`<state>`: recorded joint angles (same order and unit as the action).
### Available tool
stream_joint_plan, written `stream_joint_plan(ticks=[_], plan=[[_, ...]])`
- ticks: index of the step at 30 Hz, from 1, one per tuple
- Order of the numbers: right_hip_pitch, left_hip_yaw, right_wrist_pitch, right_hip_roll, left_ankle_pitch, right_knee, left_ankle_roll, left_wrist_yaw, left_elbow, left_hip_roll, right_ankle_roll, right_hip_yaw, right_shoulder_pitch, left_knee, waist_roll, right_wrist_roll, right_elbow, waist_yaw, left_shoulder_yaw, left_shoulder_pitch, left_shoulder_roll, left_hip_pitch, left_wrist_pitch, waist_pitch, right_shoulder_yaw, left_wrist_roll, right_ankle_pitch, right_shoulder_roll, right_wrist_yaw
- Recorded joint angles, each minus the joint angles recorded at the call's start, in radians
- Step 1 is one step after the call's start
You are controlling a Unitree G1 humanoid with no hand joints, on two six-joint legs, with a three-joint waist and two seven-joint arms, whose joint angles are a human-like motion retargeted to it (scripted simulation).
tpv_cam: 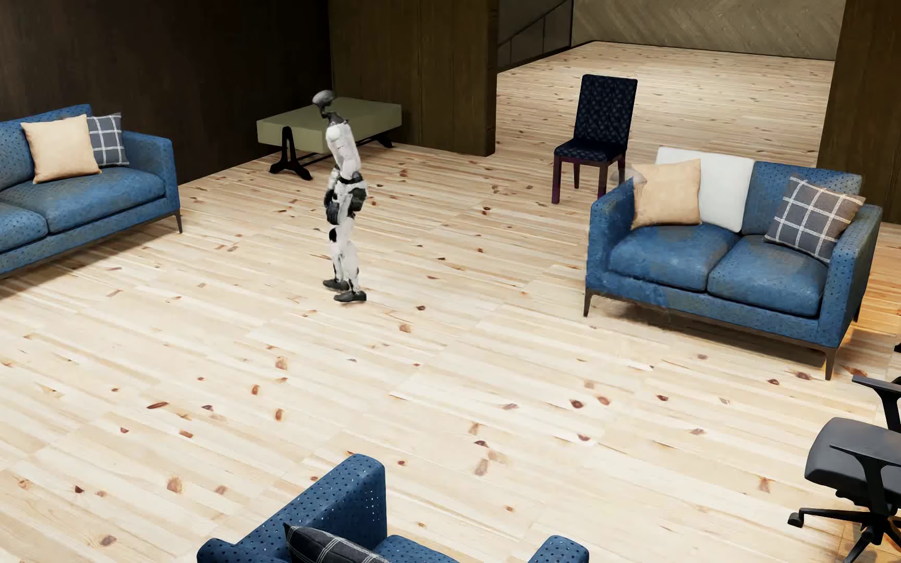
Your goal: Walk to the dark officechair
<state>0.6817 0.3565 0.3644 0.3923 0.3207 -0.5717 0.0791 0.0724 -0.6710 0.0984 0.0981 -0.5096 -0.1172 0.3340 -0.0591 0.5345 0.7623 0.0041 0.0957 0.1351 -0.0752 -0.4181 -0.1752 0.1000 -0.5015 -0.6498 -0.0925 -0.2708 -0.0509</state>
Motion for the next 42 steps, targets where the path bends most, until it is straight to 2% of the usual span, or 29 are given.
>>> stream_joint_plan(ticks=[3,5,7,9,10,11,13,15,17,18,19,21,22,23,25,26,27,28,30,31,32,33,34,35,36,38,40,42], plan=[[0.016,-0.015,0.004,0.044,0.026,-0.145,0.011,-0.006,-0.003,-0.002,-0.039,0.039,0.048,0.054,-0.003,0.01,-0.003,-0.002,-0.013,0.001,0.011,0.033,-0.016,-0.003,0.02,0.002,0.01,0.0,0.016],[0.046,-0.021,0.008,0.046,0.041,-0.24,0.013,-0.005,-0.006,-0.009,-0.086,0.121,0.076,0.086,-0.003,-0.001,0.002,-0.005,-0.034,0.015,0.022,0.057,-0.025,-0.007,0.048,0.006,0.044,0.006,0.011],[0.092,-0.018,0.006,-0.035,0.046,-0.321,0.004,-0.006,-0.018,-0.024,-0.146,0.336,0.092,0.101,-0.001,-0.009,0.008,-0.009,-0.056,0.035,0.031,0.092,-0.034,-0.01,0.065,0.003,0.069,0.007,-0.007],[0.07,-0.013,0.012,-0.184,0.062,-0.324,-0.011,-0.017,-0.047,-0.044,-0.203,0.601,0.101,0.115,-0.002,0.007,0.019,-0.006,-0.069,0.053,0.032,0.118,-0.046,-0.016,0.056,-0.005,0.025,-0.002,0.011],[0.021,-0.018,0.012,-0.238,0.07,-0.281,-0.018,-0.019,-0.069,-0.057,-0.239,0.692,0.107,0.119,-0.003,0.009,0.027,-0.003,-0.071,0.063,0.025,0.127,-0.047,-0.021,0.052,-0.013,-0.017,-0.002,0.025],[-0.036,-0.025,0.011,-0.248,0.083,-0.225,-0.026,-0.023,-0.09,-0.069,-0.235,0.701,0.12,0.128,-0.005,0.005,0.033,0.002,-0.072,0.064,0.017,0.13,-0.052,-0.026,0.057,-0.023,-0.089,-0.001,0.032],[-0.137,-0.048,0.013,-0.246,0.109,-0.093,-0.05,-0.031,-0.113,-0.11,-0.187,0.62,0.137,0.171,0.002,0.003,0.054,0.01,-0.087,0.062,-0.005,0.123,-0.061,-0.033,0.061,-0.03,-0.164,0.012,0.036],[-0.17,-0.074,0.014,-0.28,0.114,-0.051,-0.083,-0.029,-0.093,-0.168,-0.199,0.605,0.119,0.305,0.028,0.025,0.091,0.023,-0.126,0.066,0.004,0.066,-0.067,-0.036,0.036,-0.018,-0.16,0.004,0.053],[-0.193,-0.089,0.017,-0.303,0.091,-0.009,-0.155,-0.013,-0.052,-0.219,-0.219,0.614,0.06,0.407,0.05,0.06,0.14,0.037,-0.175,0.101,0.04,0.031,-0.047,-0.039,-0.019,0.017,-0.143,-0.029,0.085],[-0.206,-0.08,0.024,-0.308,0.087,0.019,-0.158,-0.009,-0.041,-0.254,-0.222,0.625,0.027,0.434,0.056,0.068,0.162,0.041,-0.2,0.113,0.057,0.031,-0.041,-0.042,-0.038,0.033,-0.129,-0.043,0.085],[-0.221,-0.056,0.033,-0.31,0.075,0.052,-0.141,0.001,-0.036,-0.297,-0.226,0.637,0.003,0.446,0.061,0.07,0.168,0.043,-0.21,0.107,0.064,0.046,-0.057,-0.046,-0.043,0.025,-0.111,-0.056,0.084],[-0.246,0.021,0.021,-0.309,0.037,0.115,-0.109,-0.016,-0.045,-0.404,-0.239,0.658,-0.029,0.437,0.066,0.06,0.142,0.042,-0.215,0.105,0.044,0.103,-0.074,-0.06,-0.035,-0.019,-0.072,-0.08,0.066],[-0.257,0.08,0.008,-0.305,0.031,0.143,-0.072,-0.034,-0.052,-0.466,-0.248,0.662,-0.033,0.415,0.069,0.043,0.113,0.037,-0.211,0.097,0.026,0.14,-0.082,-0.069,-0.018,-0.05,-0.056,-0.092,0.047],[-0.266,0.174,-0.01,-0.297,0.015,0.167,-0.022,-0.054,-0.058,-0.535,-0.259,0.657,-0.027,0.379,0.075,0.022,0.076,0.03,-0.212,0.084,0.013,0.189,-0.08,-0.078,0.01,-0.072,-0.043,-0.104,0.022],[-0.279,0.46,-0.034,-0.264,-0.071,0.191,0.067,-0.066,-0.056,-0.643,-0.285,0.626,0.022,0.253,0.09,-0.015,-0.006,0.009,-0.245,0.053,0.011,0.321,-0.068,-0.096,0.086,-0.068,-0.029,-0.127,-0.036],[-0.287,0.592,-0.043,-0.238,-0.137,0.198,-0.072,-0.058,-0.047,-0.656,-0.3,0.604,0.059,0.186,0.096,-0.032,-0.042,-0.001,-0.248,0.035,0.016,0.378,-0.056,-0.102,0.134,-0.064,-0.023,-0.133,-0.067],[-0.292,0.593,-0.044,-0.21,-0.081,0.187,-0.163,-0.051,-0.037,-0.643,-0.318,0.581,0.106,0.172,0.101,-0.056,-0.065,0.0,-0.226,0.017,0.015,0.383,-0.04,-0.104,0.192,-0.076,-0.023,-0.132,-0.093],[-0.297,0.551,-0.034,-0.169,-0.033,0.169,-0.206,-0.046,-0.022,-0.619,-0.336,0.56,0.154,0.186,0.103,-0.081,-0.074,0.004,-0.188,0.0,0.02,0.361,-0.022,-0.103,0.253,-0.091,-0.017,-0.129,-0.113],[-0.293,0.448,-0.001,-0.046,0.039,0.113,-0.148,-0.053,0.017,-0.543,-0.346,0.491,0.24,0.262,0.092,-0.126,-0.035,0.012,-0.115,-0.01,0.025,0.283,0.043,-0.092,0.37,-0.106,0.043,-0.1,-0.143],[-0.279,0.411,0.03,0.027,0.062,0.075,-0.125,-0.058,0.041,-0.479,-0.347,0.467,0.261,0.262,0.085,-0.132,-0.002,0.016,-0.088,-0.005,0.035,0.263,0.073,-0.086,0.387,-0.099,0.105,-0.076,-0.136],[-0.258,0.376,0.049,0.102,0.079,0.021,-0.096,-0.059,0.07,-0.404,-0.344,0.454,0.285,0.247,0.077,-0.113,0.037,0.019,-0.069,0.008,0.045,0.255,0.098,-0.078,0.366,-0.09,0.178,-0.066,-0.093],[-0.235,0.341,0.049,0.19,0.093,-0.044,-0.066,-0.057,0.097,-0.333,-0.308,0.403,0.307,0.233,0.066,-0.07,0.074,0.02,-0.06,0.022,0.05,0.253,0.117,-0.068,0.311,-0.074,0.254,-0.063,-0.023],[-0.215,0.299,0.036,0.271,0.109,-0.114,-0.044,-0.057,0.116,-0.278,-0.182,0.338,0.326,0.232,0.053,-0.02,0.106,0.018,-0.068,0.033,0.049,0.245,0.116,-0.059,0.253,-0.05,0.269,-0.05,0.047],[-0.192,0.252,0.025,0.283,0.126,-0.199,-0.034,-0.051,0.127,-0.233,-0.094,0.344,0.345,0.236,0.043,0.01,0.118,0.007,-0.091,0.042,0.049,0.234,0.101,-0.051,0.219,-0.025,0.201,-0.027,0.088],[-0.157,0.204,0.027,0.233,0.138,-0.296,-0.032,-0.037,0.143,-0.192,-0.095,0.409,0.352,0.23,0.038,0.017,0.134,-0.008,-0.123,0.057,0.052,0.227,0.084,-0.044,0.223,-0.002,0.122,0.014,0.11],[-0.084,0.118,0.032,0.05,0.148,-0.453,-0.046,-0.005,0.17,-0.121,-0.152,0.535,0.376,0.188,0.033,0.003,0.112,-0.031,-0.19,0.075,0.048,0.227,0.058,-0.037,0.269,0.059,0.068,0.094,0.103],[-0.013,0.038,0.01,-0.114,0.148,-0.529,-0.061,-0.012,0.194,-0.059,-0.25,0.552,0.404,0.139,0.03,0.006,0.053,-0.043,-0.224,0.072,0.022,0.223,0.05,-0.039,0.317,0.105,0.042,0.149,0.08],[0.053,-0.067,-0.018,-0.258,0.136,-0.533,-0.044,-0.021,0.228,0.015,-0.287,0.532,0.444,0.1,0.027,0.027,-0.019,-0.055,-0.233,0.049,-0.005,0.215,0.05,-0.042,0.361,0.1,0.042,0.164,0.059]])
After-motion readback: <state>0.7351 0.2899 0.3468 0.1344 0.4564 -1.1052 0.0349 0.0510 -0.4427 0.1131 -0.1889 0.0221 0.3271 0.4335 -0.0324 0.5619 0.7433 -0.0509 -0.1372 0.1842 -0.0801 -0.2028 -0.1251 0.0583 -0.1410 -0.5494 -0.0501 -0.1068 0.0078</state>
